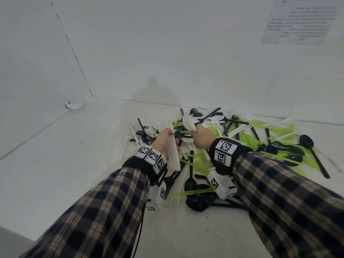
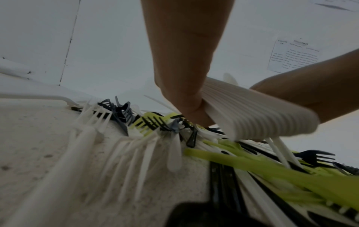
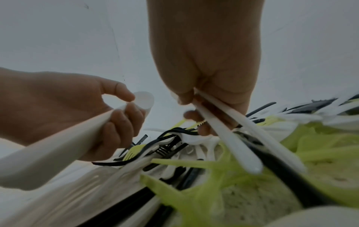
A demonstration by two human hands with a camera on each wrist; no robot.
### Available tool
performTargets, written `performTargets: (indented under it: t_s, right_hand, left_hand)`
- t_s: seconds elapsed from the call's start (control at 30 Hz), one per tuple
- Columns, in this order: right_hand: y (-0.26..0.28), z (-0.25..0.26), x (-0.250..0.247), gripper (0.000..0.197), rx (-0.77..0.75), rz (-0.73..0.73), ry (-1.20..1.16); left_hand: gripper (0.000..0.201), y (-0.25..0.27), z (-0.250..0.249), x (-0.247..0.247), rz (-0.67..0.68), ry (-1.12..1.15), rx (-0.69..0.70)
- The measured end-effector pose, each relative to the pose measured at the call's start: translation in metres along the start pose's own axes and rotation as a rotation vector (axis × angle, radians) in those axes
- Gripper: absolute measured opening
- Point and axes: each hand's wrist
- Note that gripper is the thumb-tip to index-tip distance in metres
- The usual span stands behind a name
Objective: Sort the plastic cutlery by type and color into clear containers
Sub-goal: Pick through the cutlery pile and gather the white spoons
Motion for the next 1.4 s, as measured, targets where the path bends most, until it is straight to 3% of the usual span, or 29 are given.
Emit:
performTargets:
  t_s: [0.1,0.23,0.5,0.77,0.9,1.0,1.1,1.27,1.4]
  right_hand:
    - [0.000,0.002,0.003,0.017,-0.019,-0.117,-0.097]
    - [-0.002,0.002,0.002,0.018,-0.003,-0.181,0.014]
    - [-0.005,0.003,0.011,0.031,-0.016,0.095,0.343]
    - [-0.008,0.008,0.016,0.039,-0.143,0.204,0.450]
    - [-0.012,0.007,0.012,0.047,-0.137,0.144,0.432]
    - [-0.014,0.006,0.012,0.053,-0.171,0.205,0.473]
    - [-0.013,0.003,0.010,0.046,-0.211,0.220,0.471]
    - [-0.011,0.000,0.002,0.027,-0.233,0.071,0.398]
    - [-0.002,0.009,0.007,0.035,-0.247,0.240,0.431]
  left_hand:
    - [0.014,-0.001,0.002,0.004,0.022,0.020,0.009]
    - [0.017,-0.002,0.003,0.006,0.040,0.029,0.007]
    - [0.020,-0.003,0.001,0.007,0.030,0.034,0.034]
    - [0.020,-0.003,-0.003,0.003,-0.016,0.028,0.020]
    - [0.018,-0.003,-0.006,0.002,-0.028,0.037,0.016]
    - [0.019,-0.002,-0.007,0.001,-0.027,0.029,0.018]
    - [0.018,-0.002,-0.008,0.001,-0.032,0.034,0.029]
    - [0.015,-0.004,-0.008,-0.003,-0.052,0.044,0.037]
    - [0.019,-0.005,-0.007,-0.002,-0.073,0.028,0.036]
Point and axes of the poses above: each hand's wrist, its own y-axis away from the middle knuckle, its own x-axis out of the palm, z = x × y, and after that the axes turned 2 degrees about -x, right-handed
